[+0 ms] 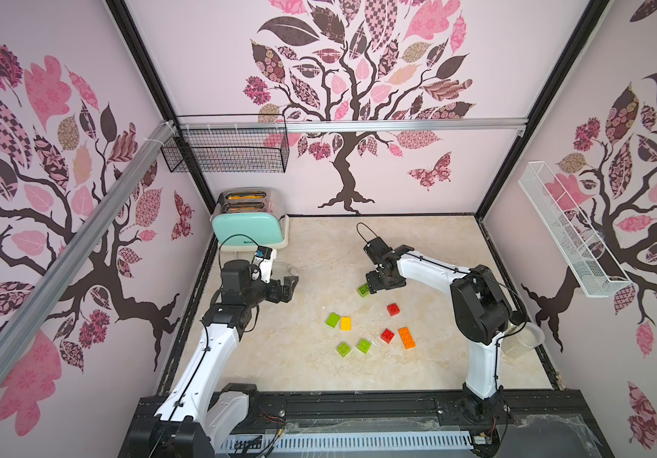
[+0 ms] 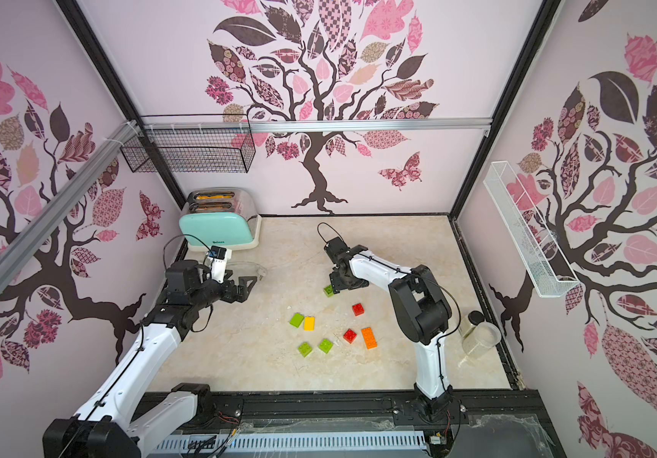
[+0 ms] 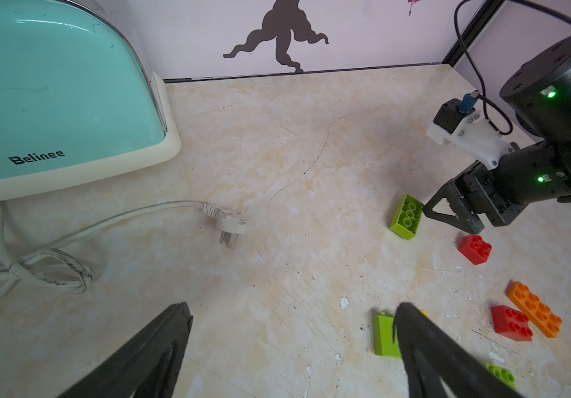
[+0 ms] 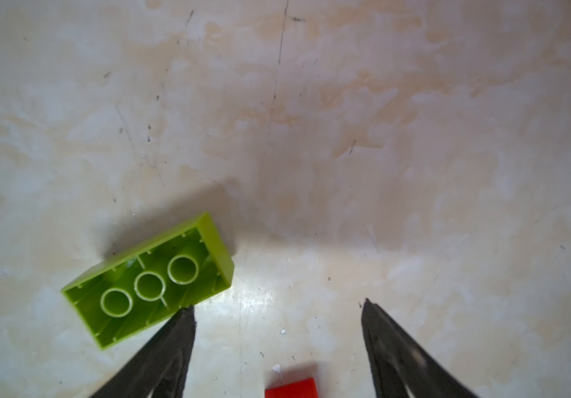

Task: Assemble a giraffe with lego
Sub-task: Adjust the lego brick at the center of the board, then pick up the lego brick from the center of the board.

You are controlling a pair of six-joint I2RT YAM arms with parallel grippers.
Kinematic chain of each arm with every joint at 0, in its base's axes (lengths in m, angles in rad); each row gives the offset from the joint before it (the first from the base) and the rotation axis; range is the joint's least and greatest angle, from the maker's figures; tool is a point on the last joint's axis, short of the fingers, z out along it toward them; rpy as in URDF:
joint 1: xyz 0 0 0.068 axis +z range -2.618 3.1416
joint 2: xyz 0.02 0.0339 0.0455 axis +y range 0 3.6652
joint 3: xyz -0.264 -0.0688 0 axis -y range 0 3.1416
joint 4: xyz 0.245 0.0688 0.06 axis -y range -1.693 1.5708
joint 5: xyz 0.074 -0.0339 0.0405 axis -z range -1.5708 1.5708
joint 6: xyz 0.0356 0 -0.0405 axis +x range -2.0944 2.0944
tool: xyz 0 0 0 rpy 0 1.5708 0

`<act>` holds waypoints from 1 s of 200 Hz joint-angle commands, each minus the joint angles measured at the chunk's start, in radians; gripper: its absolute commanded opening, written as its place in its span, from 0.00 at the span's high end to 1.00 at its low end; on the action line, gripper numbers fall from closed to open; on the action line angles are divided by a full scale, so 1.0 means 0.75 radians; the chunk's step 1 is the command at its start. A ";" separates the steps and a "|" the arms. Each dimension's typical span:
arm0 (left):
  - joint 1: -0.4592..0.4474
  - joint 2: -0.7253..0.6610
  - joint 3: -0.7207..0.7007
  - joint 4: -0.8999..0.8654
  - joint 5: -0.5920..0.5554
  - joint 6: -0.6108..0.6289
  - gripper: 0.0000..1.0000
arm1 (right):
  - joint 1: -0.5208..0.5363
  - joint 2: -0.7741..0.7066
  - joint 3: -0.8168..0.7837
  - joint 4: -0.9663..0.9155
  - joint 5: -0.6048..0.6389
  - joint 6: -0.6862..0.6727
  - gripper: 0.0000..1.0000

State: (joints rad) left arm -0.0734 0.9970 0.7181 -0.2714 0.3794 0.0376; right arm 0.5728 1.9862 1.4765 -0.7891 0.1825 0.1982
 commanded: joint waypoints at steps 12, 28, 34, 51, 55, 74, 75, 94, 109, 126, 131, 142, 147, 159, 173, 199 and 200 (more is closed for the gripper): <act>-0.014 -0.007 -0.007 0.007 0.044 0.042 0.02 | 0.003 -0.062 -0.026 -0.034 -0.028 0.024 0.21; -0.027 -0.004 0.005 -0.018 0.053 0.068 0.02 | 0.003 -0.159 -0.101 -0.028 -0.054 0.046 0.21; -0.036 -0.004 0.010 -0.032 0.049 0.087 0.02 | 0.004 -0.206 -0.143 -0.010 -0.067 0.054 0.21; -0.080 0.003 0.010 -0.067 0.027 0.150 0.02 | 0.003 -0.340 -0.253 0.018 -0.096 0.072 0.21; -0.095 0.010 0.011 -0.077 0.022 0.166 0.02 | 0.002 -0.366 -0.269 0.013 -0.099 0.076 0.21; -0.188 0.049 0.030 -0.136 -0.023 0.220 0.02 | 0.003 -0.511 -0.350 -0.019 -0.096 0.099 0.20; -0.193 0.053 0.035 -0.144 -0.027 0.224 0.02 | 0.003 -0.519 -0.357 -0.018 -0.096 0.102 0.20; -0.311 0.124 0.098 -0.268 -0.096 0.307 0.02 | 0.002 -0.673 -0.451 -0.017 -0.086 0.110 0.19; -0.366 0.194 0.127 -0.331 -0.147 0.305 0.02 | 0.003 -0.771 -0.492 -0.052 -0.073 0.116 0.18; -0.413 0.275 0.131 -0.348 -0.167 0.241 0.02 | 0.002 -0.881 -0.529 -0.089 -0.065 0.130 0.17; -0.426 0.294 0.128 -0.349 -0.169 0.223 0.03 | 0.003 -0.914 -0.547 -0.087 -0.065 0.132 0.16; -0.454 0.329 0.120 -0.335 -0.179 0.176 0.05 | 0.004 -0.982 -0.582 -0.084 -0.057 0.140 0.14; -0.465 0.341 0.117 -0.329 -0.182 0.155 0.06 | 0.004 -1.010 -0.597 -0.081 -0.053 0.143 0.13; -0.486 0.377 0.114 -0.327 -0.184 0.110 0.10 | 0.002 -1.065 -0.623 -0.094 -0.045 0.154 0.11; -0.521 0.421 0.115 -0.327 -0.206 0.084 0.13 | 0.004 -1.119 -0.645 -0.108 -0.050 0.172 0.10; -0.599 0.507 0.132 -0.285 -0.282 0.019 0.18 | 0.002 -1.200 -0.693 -0.097 -0.061 0.194 0.08; -0.600 0.514 0.133 -0.284 -0.284 0.015 0.18 | 0.001 -1.202 -0.693 -0.098 -0.061 0.196 0.08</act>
State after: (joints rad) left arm -0.4870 1.3365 0.8021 -0.5041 0.2192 0.1165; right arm 0.5728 1.1473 0.9707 -0.8509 0.1310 0.3145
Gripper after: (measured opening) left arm 0.839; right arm 0.917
